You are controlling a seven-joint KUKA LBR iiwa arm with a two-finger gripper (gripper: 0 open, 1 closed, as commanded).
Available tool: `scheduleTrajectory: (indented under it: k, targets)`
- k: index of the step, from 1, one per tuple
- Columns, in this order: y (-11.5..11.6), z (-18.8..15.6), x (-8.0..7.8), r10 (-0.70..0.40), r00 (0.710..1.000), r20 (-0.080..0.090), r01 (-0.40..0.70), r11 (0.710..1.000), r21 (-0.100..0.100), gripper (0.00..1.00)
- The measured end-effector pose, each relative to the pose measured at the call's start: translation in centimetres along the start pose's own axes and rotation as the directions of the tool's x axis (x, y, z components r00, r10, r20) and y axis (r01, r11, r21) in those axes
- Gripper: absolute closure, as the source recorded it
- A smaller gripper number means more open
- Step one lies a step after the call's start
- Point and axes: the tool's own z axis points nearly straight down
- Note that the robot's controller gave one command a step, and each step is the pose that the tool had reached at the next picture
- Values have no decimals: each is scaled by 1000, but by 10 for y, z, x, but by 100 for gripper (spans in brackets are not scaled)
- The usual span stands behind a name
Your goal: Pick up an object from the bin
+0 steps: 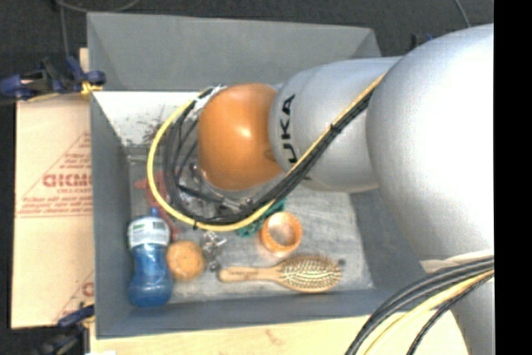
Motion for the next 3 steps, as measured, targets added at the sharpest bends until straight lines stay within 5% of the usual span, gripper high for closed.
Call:
scheduleTrajectory:
  k: [1, 2, 3]
  targets:
    - [28, 18, 31, -18, 1000, 11, 18, 1000, 8, 100]
    - [28, 18, 31, -17, 1000, 11, 17, 1000, 8, 100]
    - [44, -159, -3, -291, 957, 2, 291, 957, 3, 100]
